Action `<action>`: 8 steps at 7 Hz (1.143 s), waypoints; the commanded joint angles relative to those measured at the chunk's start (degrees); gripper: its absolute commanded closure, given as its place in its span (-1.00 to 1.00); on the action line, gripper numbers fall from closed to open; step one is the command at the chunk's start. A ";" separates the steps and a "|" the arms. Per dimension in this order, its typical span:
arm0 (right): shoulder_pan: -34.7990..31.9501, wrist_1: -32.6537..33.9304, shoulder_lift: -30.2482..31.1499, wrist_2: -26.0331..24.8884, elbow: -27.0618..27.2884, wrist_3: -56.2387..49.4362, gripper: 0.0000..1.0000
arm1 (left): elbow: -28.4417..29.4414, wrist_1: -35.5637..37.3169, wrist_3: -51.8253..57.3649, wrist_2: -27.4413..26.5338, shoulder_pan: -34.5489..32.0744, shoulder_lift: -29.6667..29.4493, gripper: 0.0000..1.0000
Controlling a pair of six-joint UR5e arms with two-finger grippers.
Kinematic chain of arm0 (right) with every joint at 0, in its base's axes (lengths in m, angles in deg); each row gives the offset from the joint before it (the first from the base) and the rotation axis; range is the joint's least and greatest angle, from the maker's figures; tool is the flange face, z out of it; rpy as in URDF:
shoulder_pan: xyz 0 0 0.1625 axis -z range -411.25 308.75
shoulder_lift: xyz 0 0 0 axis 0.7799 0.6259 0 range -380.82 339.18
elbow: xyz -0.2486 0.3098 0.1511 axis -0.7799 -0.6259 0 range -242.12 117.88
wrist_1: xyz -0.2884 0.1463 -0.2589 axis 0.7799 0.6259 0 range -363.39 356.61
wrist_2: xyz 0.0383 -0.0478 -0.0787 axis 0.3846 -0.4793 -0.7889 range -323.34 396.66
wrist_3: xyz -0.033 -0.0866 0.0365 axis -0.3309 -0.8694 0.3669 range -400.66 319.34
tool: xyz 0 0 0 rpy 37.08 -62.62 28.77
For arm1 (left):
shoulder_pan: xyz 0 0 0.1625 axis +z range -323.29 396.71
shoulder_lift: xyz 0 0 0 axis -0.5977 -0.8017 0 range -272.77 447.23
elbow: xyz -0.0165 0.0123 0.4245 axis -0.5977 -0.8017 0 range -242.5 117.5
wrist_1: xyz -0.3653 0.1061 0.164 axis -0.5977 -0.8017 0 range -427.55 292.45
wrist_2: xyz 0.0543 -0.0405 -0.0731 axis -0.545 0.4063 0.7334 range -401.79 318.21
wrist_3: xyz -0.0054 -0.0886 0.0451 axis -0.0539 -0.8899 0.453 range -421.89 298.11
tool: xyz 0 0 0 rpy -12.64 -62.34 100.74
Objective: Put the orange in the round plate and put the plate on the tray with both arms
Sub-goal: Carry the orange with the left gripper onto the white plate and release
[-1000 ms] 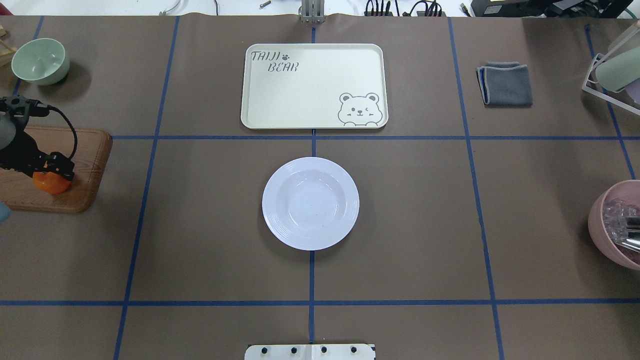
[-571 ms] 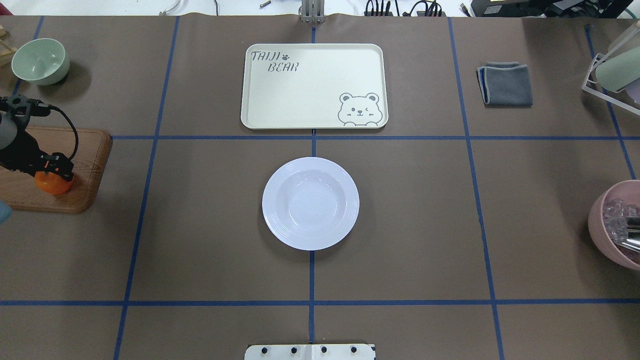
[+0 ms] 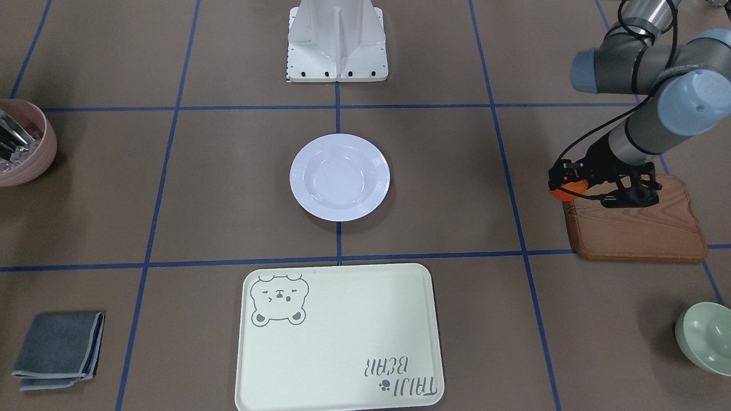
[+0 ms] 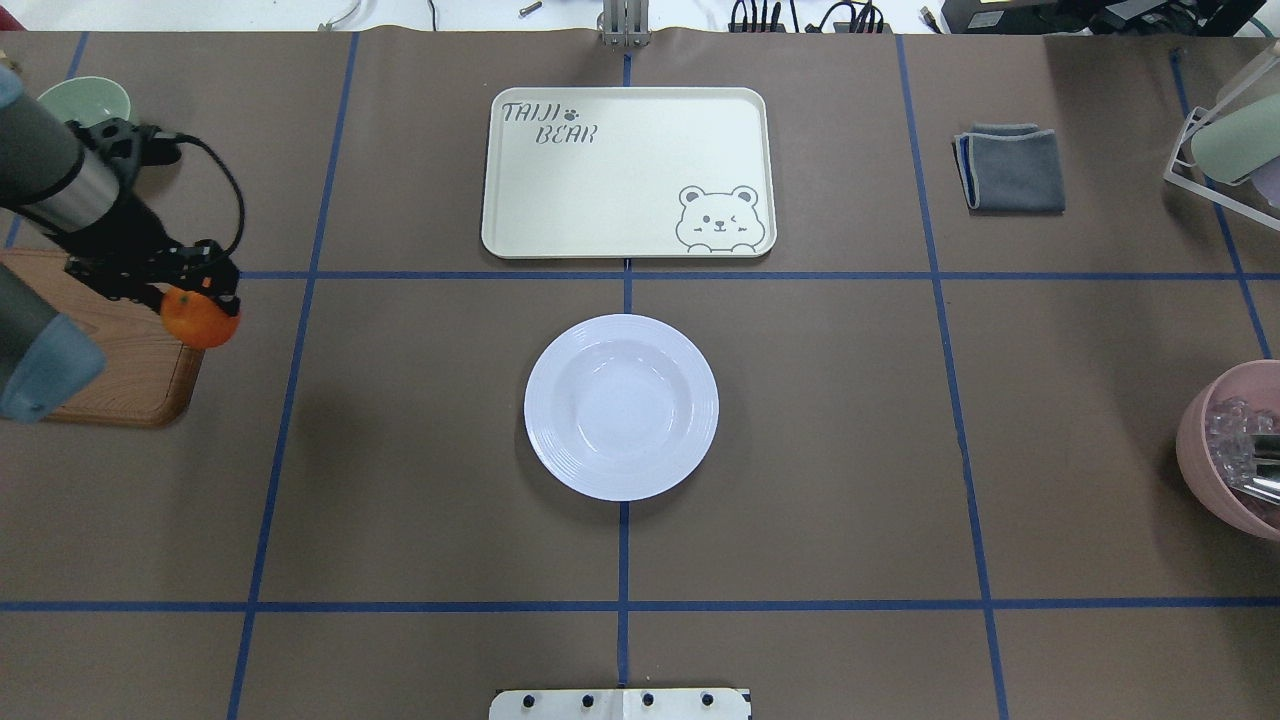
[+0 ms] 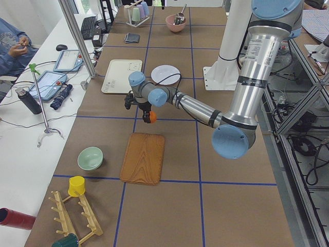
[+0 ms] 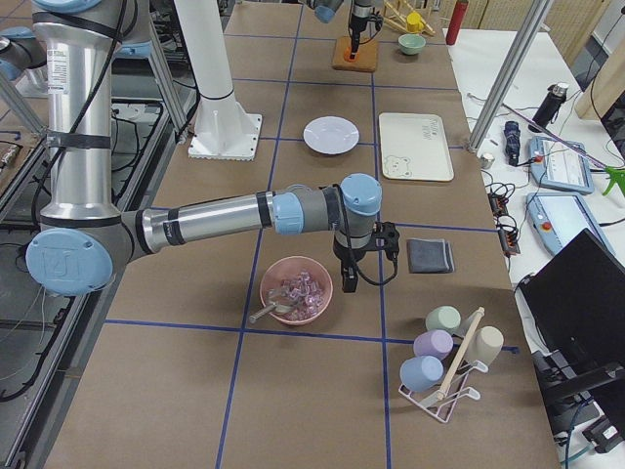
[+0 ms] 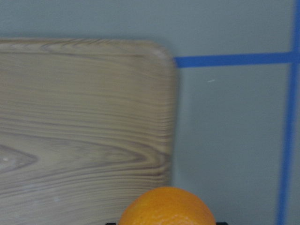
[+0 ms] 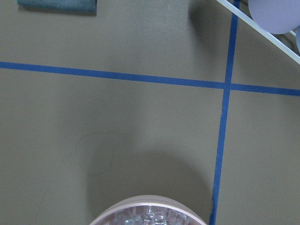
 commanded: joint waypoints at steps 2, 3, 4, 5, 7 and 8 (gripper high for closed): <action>1.08 0.00 -1.25 0.08 0.53 0.40 -1.00 | -0.71 3.98 -22.43 -5.18 14.50 -16.19 1.00; 2.04 0.00 -1.34 0.08 0.80 0.32 -1.00 | 1.99 5.90 -24.66 -9.83 18.81 -21.90 1.00; 2.22 0.00 -1.60 0.08 0.89 0.40 -1.00 | 6.46 6.53 -26.77 -12.49 21.55 -27.10 1.00; 2.48 0.00 -1.61 0.08 1.06 0.40 -1.00 | 11.37 6.45 -26.97 -15.30 23.84 -30.89 1.00; 2.75 0.00 -1.61 0.08 1.06 0.40 -1.00 | 17.55 5.75 -28.11 -16.03 25.01 -35.13 1.00; 2.75 0.00 -1.61 0.08 1.15 0.40 -1.00 | 19.14 4.79 -28.11 -16.03 25.45 -35.84 1.00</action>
